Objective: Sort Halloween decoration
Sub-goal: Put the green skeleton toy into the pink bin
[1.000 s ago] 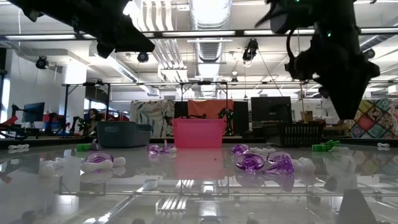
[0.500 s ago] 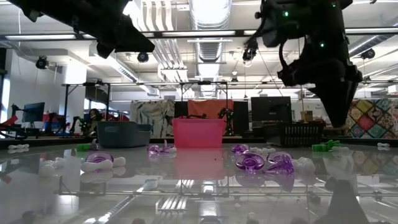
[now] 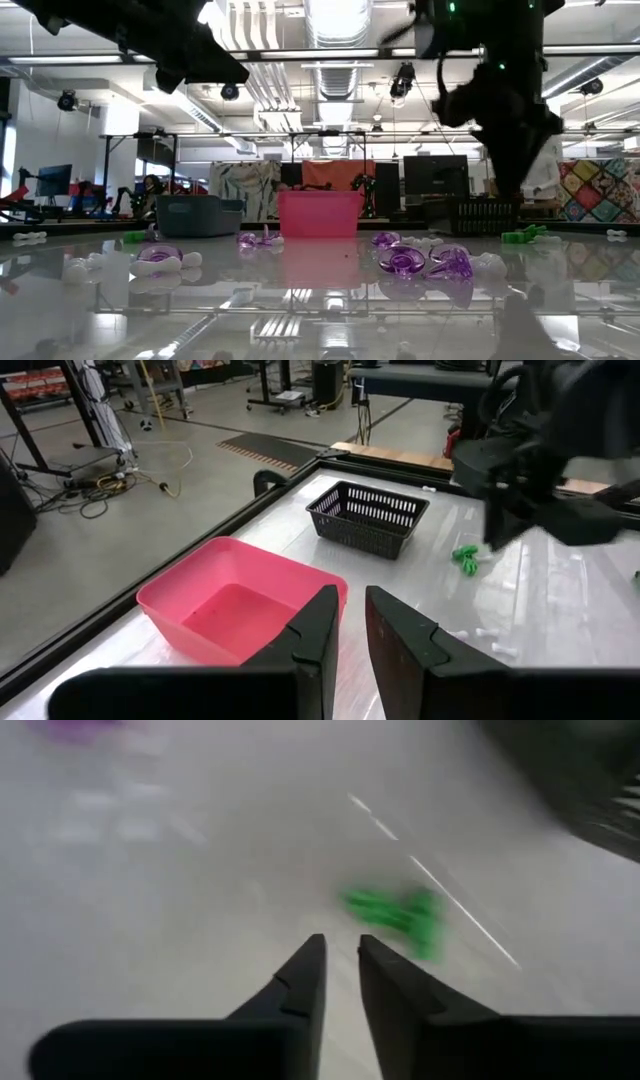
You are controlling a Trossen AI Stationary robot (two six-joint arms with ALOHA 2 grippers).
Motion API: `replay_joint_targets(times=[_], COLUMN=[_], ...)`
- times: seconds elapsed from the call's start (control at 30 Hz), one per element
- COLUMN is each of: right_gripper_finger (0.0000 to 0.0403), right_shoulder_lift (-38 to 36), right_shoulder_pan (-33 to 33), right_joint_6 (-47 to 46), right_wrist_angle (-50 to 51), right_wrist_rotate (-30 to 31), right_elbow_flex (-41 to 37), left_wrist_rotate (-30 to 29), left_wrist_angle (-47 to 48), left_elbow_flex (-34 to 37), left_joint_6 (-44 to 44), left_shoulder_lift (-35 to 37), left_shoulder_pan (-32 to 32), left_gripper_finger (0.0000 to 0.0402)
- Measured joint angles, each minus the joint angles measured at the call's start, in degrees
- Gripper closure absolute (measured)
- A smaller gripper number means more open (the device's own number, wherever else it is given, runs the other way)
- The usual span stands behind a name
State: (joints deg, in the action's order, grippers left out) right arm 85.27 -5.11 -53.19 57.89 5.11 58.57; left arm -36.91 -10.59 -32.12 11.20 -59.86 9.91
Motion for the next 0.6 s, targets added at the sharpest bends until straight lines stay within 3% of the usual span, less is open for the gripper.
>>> replay_joint_targets(times=[0.27, 0.6], right_gripper_finger=[0.0274, 0.0282], right_shoulder_lift=[0.0, 0.0], right_shoulder_pan=[1.14, 1.23], right_joint_6=[0.7, 0.93], right_wrist_angle=[2.96, -0.79], right_wrist_rotate=[1.14, 1.7], right_elbow_flex=[-2.06, -5.85], left_wrist_rotate=[0.0, 0.02], left_wrist_angle=[-0.02, -0.09], left_elbow_flex=[0.0, 0.0], left_joint_6=[0.04, 0.42], left_shoulder_lift=[0.0, 0.0], left_shoulder_pan=[0.0, 0.0], left_gripper_finger=[0.0364, 0.0364])
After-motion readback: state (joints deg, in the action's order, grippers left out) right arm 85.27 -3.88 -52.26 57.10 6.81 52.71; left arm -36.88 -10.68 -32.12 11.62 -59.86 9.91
